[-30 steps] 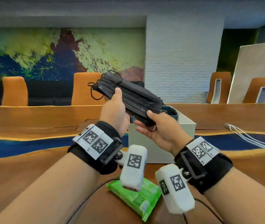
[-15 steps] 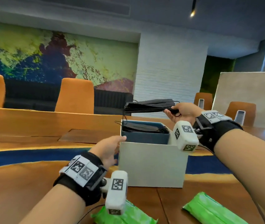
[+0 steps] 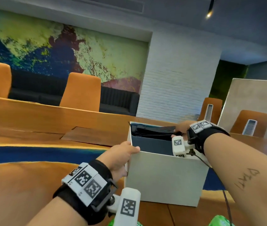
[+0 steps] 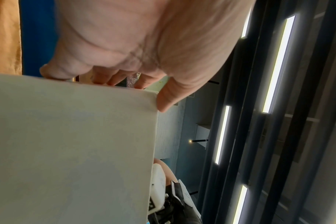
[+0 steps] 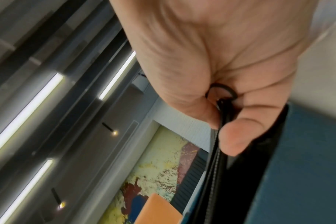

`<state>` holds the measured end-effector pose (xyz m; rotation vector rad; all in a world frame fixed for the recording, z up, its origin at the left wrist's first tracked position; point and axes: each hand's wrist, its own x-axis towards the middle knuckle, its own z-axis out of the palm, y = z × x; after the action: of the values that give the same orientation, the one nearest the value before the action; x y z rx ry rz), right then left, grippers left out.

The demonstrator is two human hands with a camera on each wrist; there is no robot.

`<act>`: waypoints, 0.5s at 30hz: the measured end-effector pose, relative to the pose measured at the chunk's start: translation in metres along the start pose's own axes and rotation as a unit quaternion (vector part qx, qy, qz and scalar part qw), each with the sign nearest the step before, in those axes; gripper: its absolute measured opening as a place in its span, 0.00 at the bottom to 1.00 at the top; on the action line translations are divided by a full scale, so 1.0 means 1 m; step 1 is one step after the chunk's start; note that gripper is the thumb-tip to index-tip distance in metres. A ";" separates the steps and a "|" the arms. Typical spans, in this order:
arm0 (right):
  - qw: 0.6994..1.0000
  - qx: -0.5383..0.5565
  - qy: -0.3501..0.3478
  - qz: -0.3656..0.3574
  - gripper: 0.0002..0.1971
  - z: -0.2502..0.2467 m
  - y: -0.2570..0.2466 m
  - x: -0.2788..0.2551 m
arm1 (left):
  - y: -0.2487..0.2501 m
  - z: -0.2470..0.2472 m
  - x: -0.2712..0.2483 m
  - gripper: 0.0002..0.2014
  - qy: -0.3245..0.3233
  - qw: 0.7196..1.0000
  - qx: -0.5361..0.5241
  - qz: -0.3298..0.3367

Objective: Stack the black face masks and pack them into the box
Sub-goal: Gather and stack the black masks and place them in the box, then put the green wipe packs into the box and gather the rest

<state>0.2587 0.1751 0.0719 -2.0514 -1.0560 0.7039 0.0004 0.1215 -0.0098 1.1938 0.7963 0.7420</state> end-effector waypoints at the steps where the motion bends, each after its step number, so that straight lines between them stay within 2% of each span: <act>1: 1.000 -0.006 -0.010 -0.017 0.05 0.003 0.001 0.001 | 0.000 0.001 0.000 0.19 0.003 1.000 0.007 -0.001; 4: 0.998 -0.037 0.043 0.000 0.11 0.005 0.001 -0.002 | 0.001 0.001 0.001 0.20 0.002 1.000 0.010 -0.004; 5: 0.998 -0.058 0.035 0.000 0.12 0.004 -0.001 -0.002 | 0.000 0.001 0.001 0.21 0.000 1.000 0.011 -0.003; 7: 0.997 -0.068 0.002 -0.044 0.04 -0.003 -0.003 0.007 | 0.001 0.001 0.000 0.21 -0.002 1.000 0.011 -0.003; 9: 0.998 -0.046 0.003 -0.037 0.10 -0.019 0.004 0.051 | 0.001 0.001 -0.001 0.20 -0.002 1.000 0.012 -0.003; 10: 0.999 -0.039 0.003 -0.028 0.15 -0.024 0.003 0.053 | 0.001 0.002 -0.002 0.20 0.000 1.000 0.010 -0.004; 15: 0.998 -0.061 0.023 -0.017 0.14 -0.028 -0.025 -0.005 | 0.001 0.004 -0.007 0.21 0.007 1.000 0.003 -0.002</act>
<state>0.2654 0.1716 0.1090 -2.1377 -1.1298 0.5860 0.0003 0.1139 -0.0067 1.1930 0.8125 0.7451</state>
